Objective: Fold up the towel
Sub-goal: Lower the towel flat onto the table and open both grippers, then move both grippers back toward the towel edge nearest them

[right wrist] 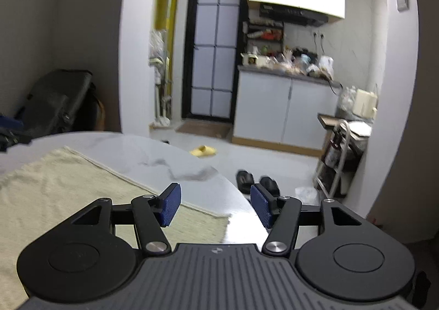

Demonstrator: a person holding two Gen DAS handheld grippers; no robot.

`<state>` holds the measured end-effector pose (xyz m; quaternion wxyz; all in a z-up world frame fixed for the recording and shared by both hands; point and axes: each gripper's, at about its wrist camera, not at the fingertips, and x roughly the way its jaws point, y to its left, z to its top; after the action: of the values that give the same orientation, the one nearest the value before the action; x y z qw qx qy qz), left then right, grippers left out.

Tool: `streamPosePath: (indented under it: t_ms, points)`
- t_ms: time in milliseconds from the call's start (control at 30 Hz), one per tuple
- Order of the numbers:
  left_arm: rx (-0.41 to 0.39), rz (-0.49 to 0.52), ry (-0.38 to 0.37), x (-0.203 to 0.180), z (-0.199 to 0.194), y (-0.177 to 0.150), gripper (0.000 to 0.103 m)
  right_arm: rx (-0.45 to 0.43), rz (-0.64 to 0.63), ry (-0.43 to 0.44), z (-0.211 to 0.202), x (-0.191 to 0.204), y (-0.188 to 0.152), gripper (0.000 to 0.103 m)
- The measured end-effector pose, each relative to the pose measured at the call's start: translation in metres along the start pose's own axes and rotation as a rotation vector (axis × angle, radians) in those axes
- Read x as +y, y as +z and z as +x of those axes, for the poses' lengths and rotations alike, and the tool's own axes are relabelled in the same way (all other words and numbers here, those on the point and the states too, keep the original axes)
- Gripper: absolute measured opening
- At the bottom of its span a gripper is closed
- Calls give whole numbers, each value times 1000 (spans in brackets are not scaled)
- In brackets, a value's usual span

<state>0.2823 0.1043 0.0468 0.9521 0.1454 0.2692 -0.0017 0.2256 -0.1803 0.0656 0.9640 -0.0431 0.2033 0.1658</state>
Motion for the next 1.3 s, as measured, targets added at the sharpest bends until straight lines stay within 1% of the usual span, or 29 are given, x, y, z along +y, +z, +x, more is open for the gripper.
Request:
streamPosePath:
  t_ms: [167,233,300,333,400,433,467,567,700,800,967,1067,1133,1300]
  points:
    - [-8,-54,-59,22,-23,-15,49,5,-20,43,-23,17,5,61]
    - [-23,-24,-82,25,-36,-20,49,8,-35,58,-33,25,5,61]
    - [-27,6,-120,27,-49,-24,49,9,-50,67,-43,32,6,61]
    - [-33,7,-164,29,-60,-27,50,7,-56,72,-49,35,7,61]
    - [-48,34,-207,28,-75,-31,55,-2,-60,79,-58,38,8,61]
    - [-56,48,-227,28,-82,-34,55,-5,-64,85,-66,43,10,61]
    - [-65,69,-235,27,-91,-36,55,-7,-70,88,-72,46,12,61]
    - [-72,75,-258,27,-107,-41,55,-13,-81,98,-86,53,16,61]
    - [-89,103,-257,25,-123,-45,55,-17,-75,117,-105,62,19,61]
    - [-98,125,-257,26,-138,-51,61,-11,-96,127,-117,72,19,61]
    - [-102,138,-243,25,-153,-61,63,-1,-146,135,-139,87,18,61]
    - [-113,149,-239,26,-162,-67,67,5,-175,149,-150,96,15,61]
    - [-118,164,-233,25,-169,-71,71,28,-184,154,-155,102,9,61]
    - [-128,205,-223,20,-186,-80,73,81,-223,169,-164,115,-7,61]
